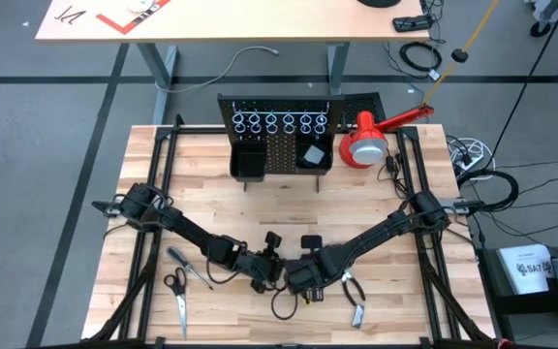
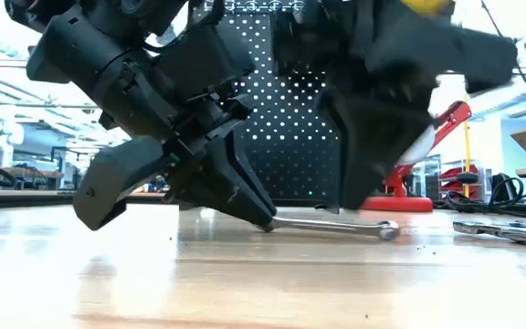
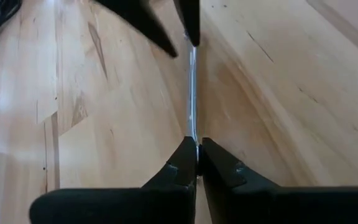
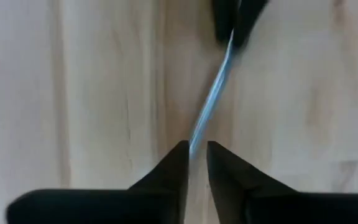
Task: Hang tools onto peg board
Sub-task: Hang the wrench on the pegboard
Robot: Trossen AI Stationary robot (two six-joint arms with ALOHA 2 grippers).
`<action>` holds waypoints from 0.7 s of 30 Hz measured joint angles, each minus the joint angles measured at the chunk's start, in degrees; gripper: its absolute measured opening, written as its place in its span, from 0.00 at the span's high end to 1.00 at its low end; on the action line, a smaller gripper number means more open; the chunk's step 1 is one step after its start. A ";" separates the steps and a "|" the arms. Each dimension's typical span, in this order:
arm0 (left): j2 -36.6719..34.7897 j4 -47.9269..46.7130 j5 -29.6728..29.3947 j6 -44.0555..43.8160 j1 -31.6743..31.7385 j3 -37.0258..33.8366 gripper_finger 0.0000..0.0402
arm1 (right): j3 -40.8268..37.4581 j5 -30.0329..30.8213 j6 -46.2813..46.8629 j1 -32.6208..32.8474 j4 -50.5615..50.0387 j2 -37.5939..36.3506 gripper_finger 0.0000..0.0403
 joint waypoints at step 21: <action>-1.10 -2.01 -1.23 -1.51 -0.28 3.77 0.97 | 0.09 1.14 0.48 -0.09 3.29 -0.98 0.70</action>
